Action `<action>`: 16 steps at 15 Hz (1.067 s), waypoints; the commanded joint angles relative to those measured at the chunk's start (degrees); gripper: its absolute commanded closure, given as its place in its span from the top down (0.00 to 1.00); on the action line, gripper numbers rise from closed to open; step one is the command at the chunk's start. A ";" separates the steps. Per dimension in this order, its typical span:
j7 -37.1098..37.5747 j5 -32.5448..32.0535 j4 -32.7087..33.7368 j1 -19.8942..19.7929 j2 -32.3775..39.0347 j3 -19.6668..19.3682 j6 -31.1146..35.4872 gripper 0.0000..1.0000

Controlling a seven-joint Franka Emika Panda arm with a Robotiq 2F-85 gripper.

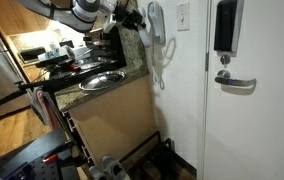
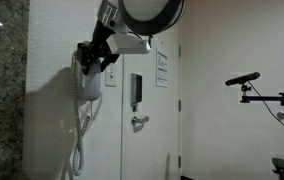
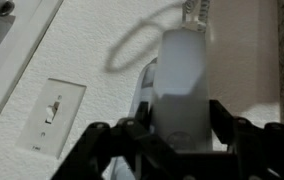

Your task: Unhang the phone receiver, put it on the counter, and then press the button of the thing on the wall

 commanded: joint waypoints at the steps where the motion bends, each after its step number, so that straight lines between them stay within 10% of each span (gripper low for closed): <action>1: 1.24 0.34 -1.52 4.25 -1.39 -3.28 -0.16 0.38; 5: 0.68 -0.25 -0.94 6.86 -1.72 -4.29 -1.08 0.38; 6: -0.12 0.25 -1.16 5.21 -0.75 -2.36 -0.20 0.63; 14: -0.06 0.15 -1.16 6.24 -1.36 -2.96 -0.20 0.63; 15: -0.10 0.27 -1.11 6.02 -1.16 -2.67 -0.17 0.38; 16: -0.43 0.10 -0.77 5.75 -1.16 -2.27 -0.36 0.38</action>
